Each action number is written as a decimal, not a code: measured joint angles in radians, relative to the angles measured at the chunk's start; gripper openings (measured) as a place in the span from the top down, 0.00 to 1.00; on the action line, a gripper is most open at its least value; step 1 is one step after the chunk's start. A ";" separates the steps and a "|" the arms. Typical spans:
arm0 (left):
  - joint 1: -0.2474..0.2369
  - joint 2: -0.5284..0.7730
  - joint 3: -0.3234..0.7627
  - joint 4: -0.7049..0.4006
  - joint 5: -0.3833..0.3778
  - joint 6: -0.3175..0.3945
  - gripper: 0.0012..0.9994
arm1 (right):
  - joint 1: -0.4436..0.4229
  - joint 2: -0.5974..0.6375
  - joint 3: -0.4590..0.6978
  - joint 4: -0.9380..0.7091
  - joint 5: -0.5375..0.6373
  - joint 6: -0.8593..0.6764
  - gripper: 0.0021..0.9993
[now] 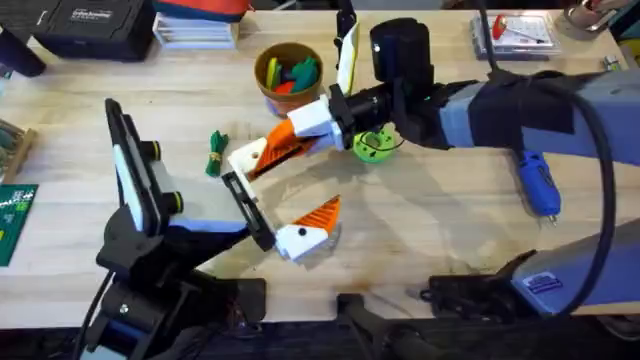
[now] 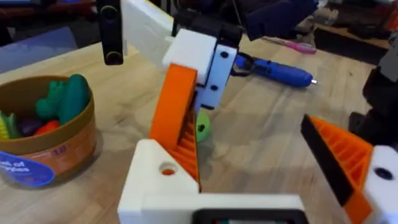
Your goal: Pick up the gripper from the table and insert it into the empty holder that is missing its gripper. Then pick up a screw, insert it into the mounting hole, and use the screwdriver to tighten it. Finally, clean up the table by picking up the vegetable and placing it into the bucket.
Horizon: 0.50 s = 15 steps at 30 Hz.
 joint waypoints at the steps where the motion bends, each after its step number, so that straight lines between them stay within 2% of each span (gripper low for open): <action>1: 0.000 0.000 0.000 0.000 0.002 0.000 0.01 | 0.000 0.000 0.000 0.001 -0.001 -0.002 0.82; 6: 0.000 -0.001 0.000 0.000 0.014 0.007 0.01 | -0.003 0.000 0.000 -0.002 -0.005 -0.008 0.67; 15: 0.000 -0.002 0.000 0.000 0.024 0.023 0.01 | -0.006 0.000 0.000 -0.005 -0.010 -0.010 0.58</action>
